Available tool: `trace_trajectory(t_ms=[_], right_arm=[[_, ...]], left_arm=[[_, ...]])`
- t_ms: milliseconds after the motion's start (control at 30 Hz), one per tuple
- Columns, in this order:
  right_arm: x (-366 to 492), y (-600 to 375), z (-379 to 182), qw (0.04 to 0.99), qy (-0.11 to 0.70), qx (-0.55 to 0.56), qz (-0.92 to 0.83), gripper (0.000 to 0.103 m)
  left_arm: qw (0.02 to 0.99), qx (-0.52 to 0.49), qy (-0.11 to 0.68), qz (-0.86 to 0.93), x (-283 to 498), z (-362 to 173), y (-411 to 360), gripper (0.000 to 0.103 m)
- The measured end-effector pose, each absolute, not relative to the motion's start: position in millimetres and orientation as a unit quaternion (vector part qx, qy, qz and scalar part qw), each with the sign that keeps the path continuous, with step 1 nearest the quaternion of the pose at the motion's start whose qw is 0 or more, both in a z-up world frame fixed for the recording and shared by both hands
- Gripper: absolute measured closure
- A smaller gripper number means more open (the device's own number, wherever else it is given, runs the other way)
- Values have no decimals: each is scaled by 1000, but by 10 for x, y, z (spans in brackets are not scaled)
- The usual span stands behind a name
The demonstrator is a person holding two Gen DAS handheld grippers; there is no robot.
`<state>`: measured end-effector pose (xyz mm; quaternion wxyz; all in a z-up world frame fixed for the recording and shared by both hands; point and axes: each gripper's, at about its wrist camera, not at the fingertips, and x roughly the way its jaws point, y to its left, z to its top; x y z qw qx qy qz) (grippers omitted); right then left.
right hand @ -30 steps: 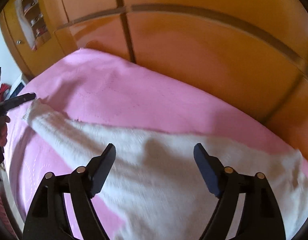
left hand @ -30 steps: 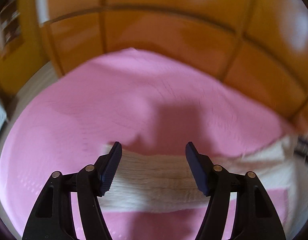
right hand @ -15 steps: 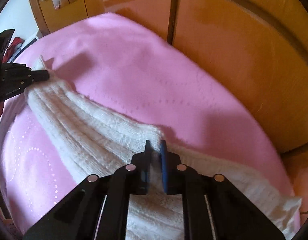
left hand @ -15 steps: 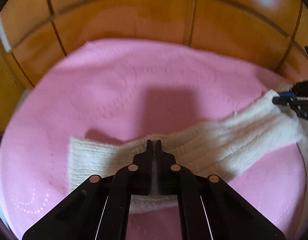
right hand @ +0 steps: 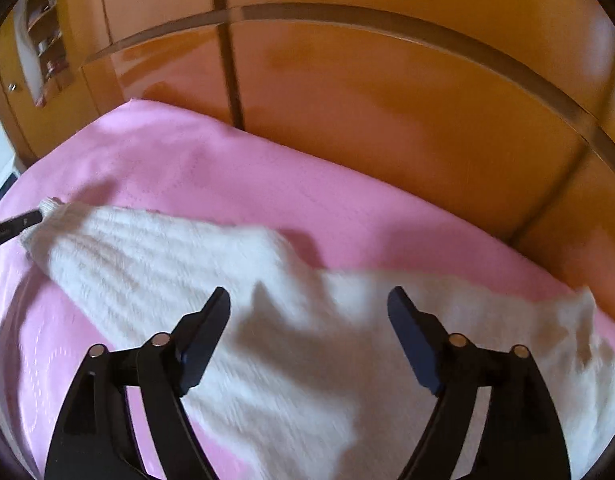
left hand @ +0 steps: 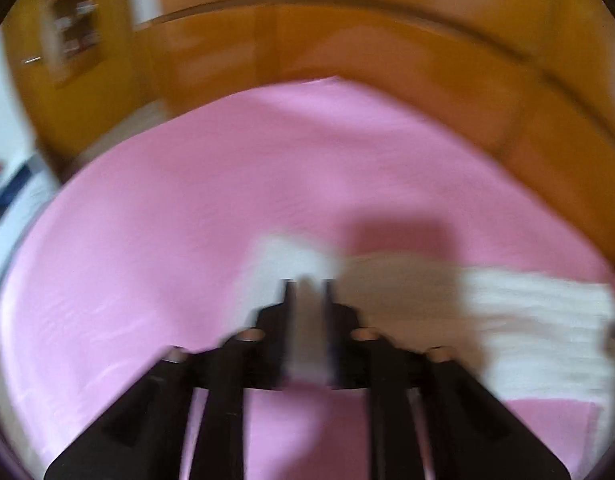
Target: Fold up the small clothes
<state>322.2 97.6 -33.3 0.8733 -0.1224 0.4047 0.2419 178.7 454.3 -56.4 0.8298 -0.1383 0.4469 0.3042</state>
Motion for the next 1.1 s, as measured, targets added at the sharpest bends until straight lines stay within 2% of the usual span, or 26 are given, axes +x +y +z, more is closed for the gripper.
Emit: trace_trajectory(t_ms=[33,100,167,367,567,667,800,933,1100], right_arm=[[3153,864,-346,874,408,-119,236,18],[3015,644,-426,870,423,-108,228,16],[2819,385,-501,868,437,-104,213,16],[2275,-573,-574,872,459,-44,165,15],[1809,-1918,-412,891,436,94,87,19],[1656,-2662,-389,890,426,163,28,32],[1494,-3662,-465,872,410,262,-46,41],[1458,-4526,-494,850,373,358,-97,43],[1585,-5278,-653,815,327,456,-142,48]], left_arm=[[817,-135,457,324,1716,-631,4612,54],[823,-124,450,324,1534,-661,4639,53],[810,-92,453,361,1431,-632,4596,47],[811,-216,413,354,1063,-443,4409,47],[864,-227,397,208,1016,-284,3115,46],[880,-214,409,115,1031,-290,2323,46],[891,-175,419,18,1000,-317,1247,46],[897,-101,429,-43,979,-407,492,46],[886,-35,458,-55,972,-653,106,43]])
